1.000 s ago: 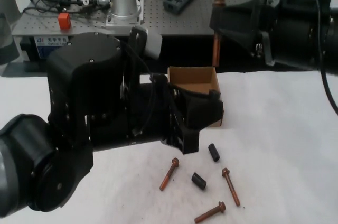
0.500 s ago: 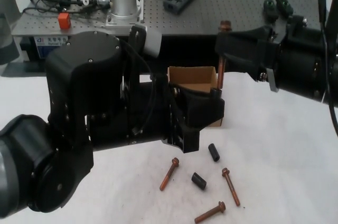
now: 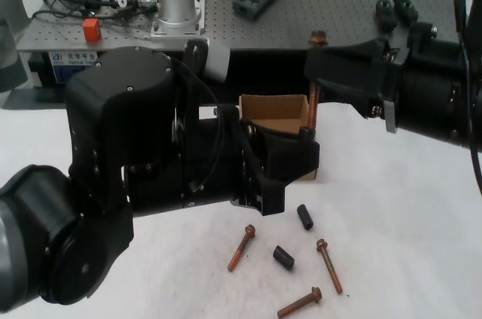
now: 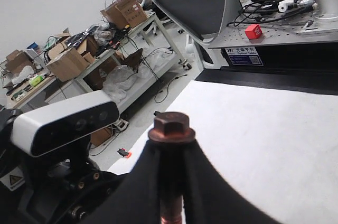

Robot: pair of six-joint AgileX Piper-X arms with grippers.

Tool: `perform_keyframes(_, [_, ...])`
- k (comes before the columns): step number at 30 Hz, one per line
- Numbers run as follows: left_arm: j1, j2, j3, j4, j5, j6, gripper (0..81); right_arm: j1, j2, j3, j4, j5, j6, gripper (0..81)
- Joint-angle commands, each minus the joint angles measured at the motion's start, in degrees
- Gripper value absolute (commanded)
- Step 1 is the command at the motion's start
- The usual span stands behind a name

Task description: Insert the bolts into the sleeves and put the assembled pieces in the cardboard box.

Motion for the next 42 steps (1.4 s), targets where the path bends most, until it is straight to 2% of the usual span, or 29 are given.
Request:
perform_keyframes(1, [0.1, -0.7, -0.3, -3.9, -1.3, -1.9, 0.7, 0.2, -0.6, -0.2, 1.1, -1.6, 0.1, 0.5])
perform_keyframes(19, [0.1, -0.7, -0.3, -5.6, 3.9, 0.2, 0.7, 0.2, -0.6, -0.2, 1.1, -2.5, 0.0, 0.5])
perform_keyframes(28, [0.1, -0.7, -0.3, -5.6, -2.5, 0.2, 0.7, 0.2, -0.6, -0.2, 1.5, -3.0, -0.2, 0.8])
perform_keyframes(30, [0.1, -0.7, -0.3, -5.6, -2.7, 0.7, 0.7, 0.2, -0.6, -0.2, 1.5, -4.6, -1.1, 9.9])
perform_keyframes(34, [0.1, -0.7, -0.3, -5.6, -3.7, 3.9, 0.7, 0.2, -0.6, -0.2, 1.5, -5.7, -1.6, 42.3])
perform_keyframes(35, [0.1, -0.7, -0.3, -5.6, -4.6, 4.9, 0.7, 0.1, -0.6, -0.3, 1.8, -5.3, -1.6, 45.6])
perform_keyframes(39, [0.2, 0.2, -1.2, -5.6, -13.0, 5.2, 0.7, -3.8, -2.8, -0.5, 3.5, -5.0, -1.6, 42.6])
perform_keyframes(42, [2.1, 4.4, -5.4, -5.1, -17.6, -0.3, 0.7, -9.4, -6.8, -0.5, 8.2, -4.8, -1.7, 42.6])
